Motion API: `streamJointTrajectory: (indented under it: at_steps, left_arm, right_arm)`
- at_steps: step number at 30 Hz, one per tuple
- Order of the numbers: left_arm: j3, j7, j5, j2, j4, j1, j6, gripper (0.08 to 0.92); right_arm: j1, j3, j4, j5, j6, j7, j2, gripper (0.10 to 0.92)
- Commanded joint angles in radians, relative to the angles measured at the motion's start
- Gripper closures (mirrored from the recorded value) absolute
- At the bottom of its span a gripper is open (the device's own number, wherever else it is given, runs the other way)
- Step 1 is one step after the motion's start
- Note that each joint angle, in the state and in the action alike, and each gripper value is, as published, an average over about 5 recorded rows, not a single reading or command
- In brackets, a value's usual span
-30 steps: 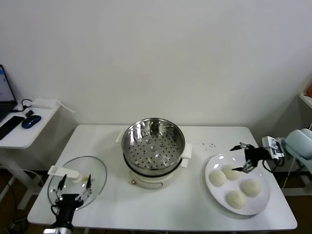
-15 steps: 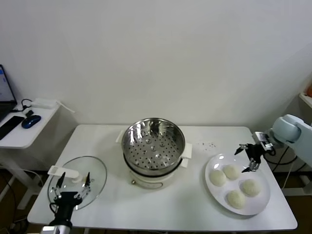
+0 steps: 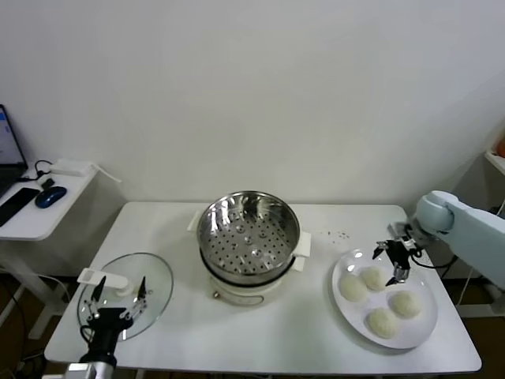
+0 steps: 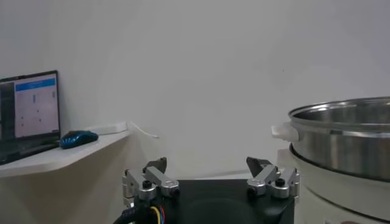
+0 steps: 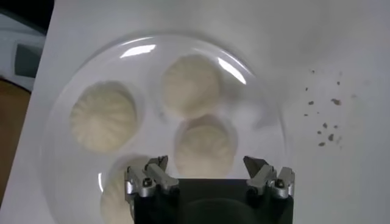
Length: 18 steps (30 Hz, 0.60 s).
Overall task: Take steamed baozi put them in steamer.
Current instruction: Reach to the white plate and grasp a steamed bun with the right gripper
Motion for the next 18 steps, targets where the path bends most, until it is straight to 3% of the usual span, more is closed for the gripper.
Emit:
streamJointTrajectory:
  at_steps: [1,18]
  left_arm:
    - [-0.001,-0.001,0.0,-0.004,0.0,0.005,0.001,0.177]
    - [0.003,-0.001,0.0,-0.008,0.003,0.002,0.002,0.177]
  right_arm:
    - [-0.048,0.019,-0.026,-0.042,0.002,0.011,0.024,0.203]
    - [-0.078,0.074,-0.072,-0.081,0.021,0.039,0.06,0.203]
